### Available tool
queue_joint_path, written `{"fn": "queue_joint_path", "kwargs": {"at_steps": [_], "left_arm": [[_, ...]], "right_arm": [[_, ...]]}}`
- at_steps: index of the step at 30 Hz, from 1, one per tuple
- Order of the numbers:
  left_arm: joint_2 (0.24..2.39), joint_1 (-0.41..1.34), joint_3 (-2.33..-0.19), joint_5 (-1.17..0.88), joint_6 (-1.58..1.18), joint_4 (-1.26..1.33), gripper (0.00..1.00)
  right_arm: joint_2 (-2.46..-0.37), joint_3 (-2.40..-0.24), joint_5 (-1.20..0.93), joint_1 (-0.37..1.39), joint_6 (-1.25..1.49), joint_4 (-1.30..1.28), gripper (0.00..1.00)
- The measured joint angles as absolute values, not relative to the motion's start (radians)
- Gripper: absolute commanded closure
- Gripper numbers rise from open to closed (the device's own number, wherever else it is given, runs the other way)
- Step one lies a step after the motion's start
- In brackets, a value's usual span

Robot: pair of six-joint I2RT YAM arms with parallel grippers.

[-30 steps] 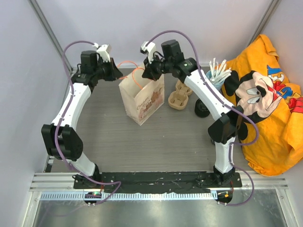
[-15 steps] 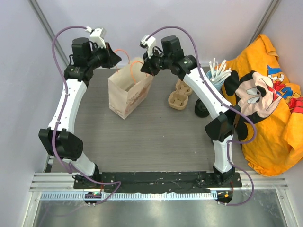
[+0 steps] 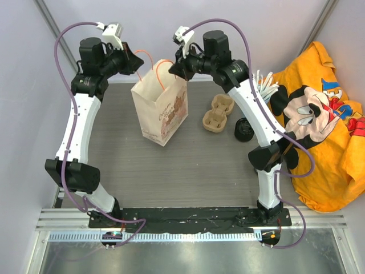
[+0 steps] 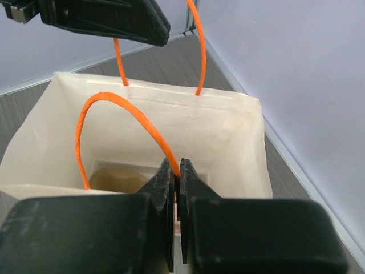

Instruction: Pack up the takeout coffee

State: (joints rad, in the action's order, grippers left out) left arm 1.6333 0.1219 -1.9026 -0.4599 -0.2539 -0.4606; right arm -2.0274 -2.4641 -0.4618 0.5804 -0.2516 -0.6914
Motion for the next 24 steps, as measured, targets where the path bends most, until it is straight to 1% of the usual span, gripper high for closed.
{"fn": "queue_joint_path", "kwargs": {"at_steps": [6,13,15,18,24], "left_arm": [[1.626,0.122,-1.88,-0.455,-0.246,-0.465,1.0],[1.558,0.122,-1.618,-0.453,-0.203,-0.479,0.97],[1.559,0.121,-1.599,-0.453,-0.196,-0.495,0.96],[1.559,0.117,-1.623,-0.455,-0.192,-0.514,0.96],[1.559,0.116,-1.725,-0.462,-0.193,-0.506,0.96]], "right_arm": [[-1.984,-2.389,-0.495,0.58,-0.255,-0.714,0.99],[-1.929,-2.121,-0.551,0.588,-0.257,-0.712,0.99],[-1.932,-2.091,-0.552,0.593,-0.258,-0.721,0.99],[-1.936,-2.093,-0.552,0.595,-0.259,-0.734,0.99],[-1.936,-2.161,-0.553,0.598,-0.258,-0.727,0.99]]}}
